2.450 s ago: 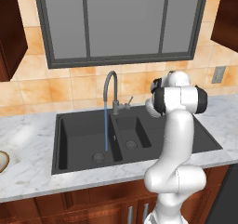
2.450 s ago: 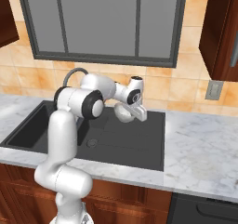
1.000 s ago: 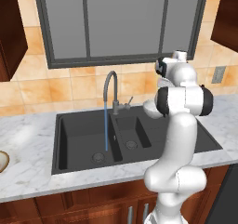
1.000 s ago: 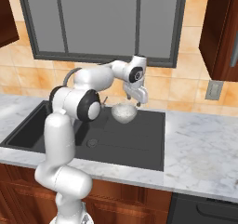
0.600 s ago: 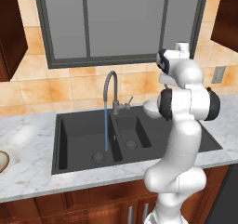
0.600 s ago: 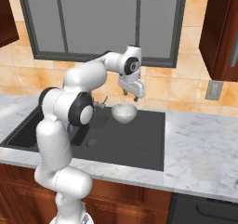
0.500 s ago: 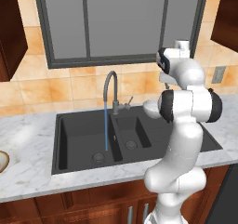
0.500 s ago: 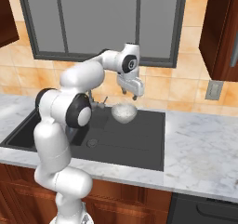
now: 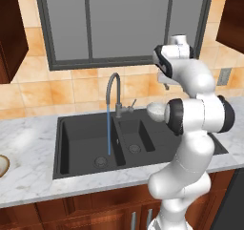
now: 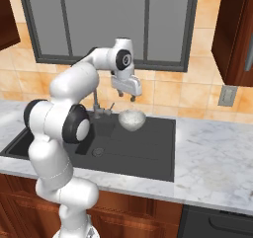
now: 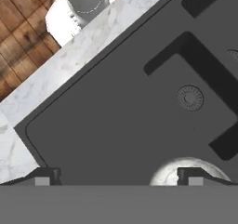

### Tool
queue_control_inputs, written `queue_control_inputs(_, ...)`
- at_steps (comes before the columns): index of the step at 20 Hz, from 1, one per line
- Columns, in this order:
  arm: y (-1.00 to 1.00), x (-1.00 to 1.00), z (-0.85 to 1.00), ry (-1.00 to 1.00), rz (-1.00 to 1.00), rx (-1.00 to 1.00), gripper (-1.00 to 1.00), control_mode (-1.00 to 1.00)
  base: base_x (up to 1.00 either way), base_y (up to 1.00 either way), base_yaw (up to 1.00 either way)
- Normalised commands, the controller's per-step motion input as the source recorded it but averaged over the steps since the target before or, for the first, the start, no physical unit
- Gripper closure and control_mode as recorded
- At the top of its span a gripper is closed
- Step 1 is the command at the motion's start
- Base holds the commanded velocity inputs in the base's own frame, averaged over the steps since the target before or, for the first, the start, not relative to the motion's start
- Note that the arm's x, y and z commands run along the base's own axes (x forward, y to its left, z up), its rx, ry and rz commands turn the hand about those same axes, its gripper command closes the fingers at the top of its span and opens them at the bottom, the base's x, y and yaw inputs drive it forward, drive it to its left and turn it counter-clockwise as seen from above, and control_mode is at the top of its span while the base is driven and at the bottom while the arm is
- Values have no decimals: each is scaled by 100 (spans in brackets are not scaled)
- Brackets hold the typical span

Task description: Rinse each bowl for a few seconds and place them down in the sink or on the counter.

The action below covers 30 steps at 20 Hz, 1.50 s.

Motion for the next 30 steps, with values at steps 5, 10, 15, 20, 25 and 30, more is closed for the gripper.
queue_control_inputs(5,31,-34,19,11,16,0,-100,-100,0,0,0)
queue_control_inputs(10,28,-44,14,10,12,1,-100,-100,0,0,0)
queue_control_inputs(15,-1,-51,0,3,11,10,-100,-100,0,0,0)
queue_control_inputs(20,30,-14,6,6,6,4,-100,-100,0,0,0)
queue_control_inputs(25,54,-4,8,5,3,2,-100,-100,0,0,0)
queue_control_inputs(30,63,0,3,8,5,0,-100,-100,0,0,0)
